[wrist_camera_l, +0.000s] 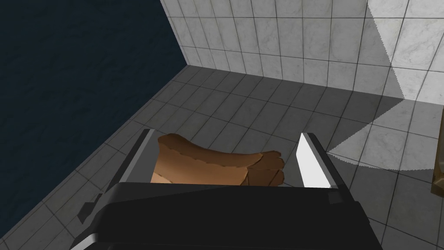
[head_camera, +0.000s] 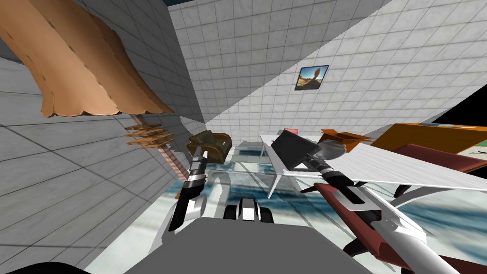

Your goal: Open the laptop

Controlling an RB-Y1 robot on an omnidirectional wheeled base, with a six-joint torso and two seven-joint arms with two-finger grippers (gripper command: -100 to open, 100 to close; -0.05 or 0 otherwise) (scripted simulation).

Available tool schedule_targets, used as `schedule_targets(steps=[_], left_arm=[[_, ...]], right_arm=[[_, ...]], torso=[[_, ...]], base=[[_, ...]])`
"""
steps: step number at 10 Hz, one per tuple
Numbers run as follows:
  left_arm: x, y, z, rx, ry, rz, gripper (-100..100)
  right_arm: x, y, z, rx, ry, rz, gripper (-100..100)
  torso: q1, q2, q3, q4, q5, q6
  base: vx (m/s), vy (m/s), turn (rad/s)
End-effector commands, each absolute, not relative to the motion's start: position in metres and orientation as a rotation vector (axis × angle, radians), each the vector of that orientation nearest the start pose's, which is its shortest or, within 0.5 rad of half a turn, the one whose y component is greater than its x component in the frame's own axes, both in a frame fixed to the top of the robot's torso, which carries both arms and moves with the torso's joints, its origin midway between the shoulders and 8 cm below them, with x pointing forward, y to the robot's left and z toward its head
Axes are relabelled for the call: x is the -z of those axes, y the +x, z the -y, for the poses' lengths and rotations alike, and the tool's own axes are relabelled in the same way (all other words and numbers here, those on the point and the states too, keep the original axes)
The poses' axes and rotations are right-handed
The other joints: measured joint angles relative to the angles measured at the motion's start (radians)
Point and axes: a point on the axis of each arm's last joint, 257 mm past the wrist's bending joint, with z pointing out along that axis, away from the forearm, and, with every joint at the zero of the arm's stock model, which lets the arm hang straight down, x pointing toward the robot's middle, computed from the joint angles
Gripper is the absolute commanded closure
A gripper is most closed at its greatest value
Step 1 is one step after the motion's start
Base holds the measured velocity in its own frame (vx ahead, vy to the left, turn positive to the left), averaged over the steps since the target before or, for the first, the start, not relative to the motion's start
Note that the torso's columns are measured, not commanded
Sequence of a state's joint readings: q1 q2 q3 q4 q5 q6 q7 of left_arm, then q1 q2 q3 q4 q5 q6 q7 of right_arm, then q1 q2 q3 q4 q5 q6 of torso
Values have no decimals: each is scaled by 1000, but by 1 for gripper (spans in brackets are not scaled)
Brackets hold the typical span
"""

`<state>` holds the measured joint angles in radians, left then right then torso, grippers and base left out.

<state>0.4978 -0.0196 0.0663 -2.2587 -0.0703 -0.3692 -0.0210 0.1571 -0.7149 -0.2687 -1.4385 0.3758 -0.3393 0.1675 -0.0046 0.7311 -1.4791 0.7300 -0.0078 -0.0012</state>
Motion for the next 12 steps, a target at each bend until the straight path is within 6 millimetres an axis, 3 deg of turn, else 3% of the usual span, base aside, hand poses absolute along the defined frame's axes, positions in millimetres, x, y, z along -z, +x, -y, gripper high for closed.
schedule_targets(steps=[1, 2, 5, 6, 7, 9, 10, 12], left_arm=[[10, 364, -304, 1132, -737, -735, 0], [10, 364, -304, 1132, -737, -736, 0], [10, 364, -304, 1132, -737, -736, 0], [10, 364, -304, 1132, -737, -736, 0], [10, 364, -304, 1132, -737, -736, 0], [10, 364, -304, 1132, -737, -736, 0], [10, 364, -304, 1132, -737, -736, 0], [10, 364, -304, 1133, -737, -735, 0]], right_arm=[[177, 477, 517, -279, 348, -1480, 100], [195, 478, 511, -338, 423, -1473, 100], [222, 480, 500, -426, 533, -1459, 100], [201, 488, 502, -410, 492, -1433, 100], [224, 485, 491, -475, 567, -1421, 100], [246, 481, 479, -535, 638, -1409, 100], [222, 490, 499, -507, 612, -1396, -100], [210, 495, 508, -499, 615, -1395, -100]], torso=[[-2, -2, -1, -2, -2, -2], [-2, -2, -1, -3, -3, -1], [-5, -4, -2, -5, -5, 1], [-3, -4, -2, -5, -5, -2], [3, -3, -2, 0, 2, -1], [2, 0, 0, 0, 1, -2], [2, -2, -1, 0, 1, -4], [10, 6, 2, 7, 9, 0]], base=[[-25, -100, 30], [-36, -128, 35], [-30, -121, 35], [-19, -49, -4], [-3, -87, -13], [11, -121, 2], [-42, -22, 48], [-43, 40, 40]])
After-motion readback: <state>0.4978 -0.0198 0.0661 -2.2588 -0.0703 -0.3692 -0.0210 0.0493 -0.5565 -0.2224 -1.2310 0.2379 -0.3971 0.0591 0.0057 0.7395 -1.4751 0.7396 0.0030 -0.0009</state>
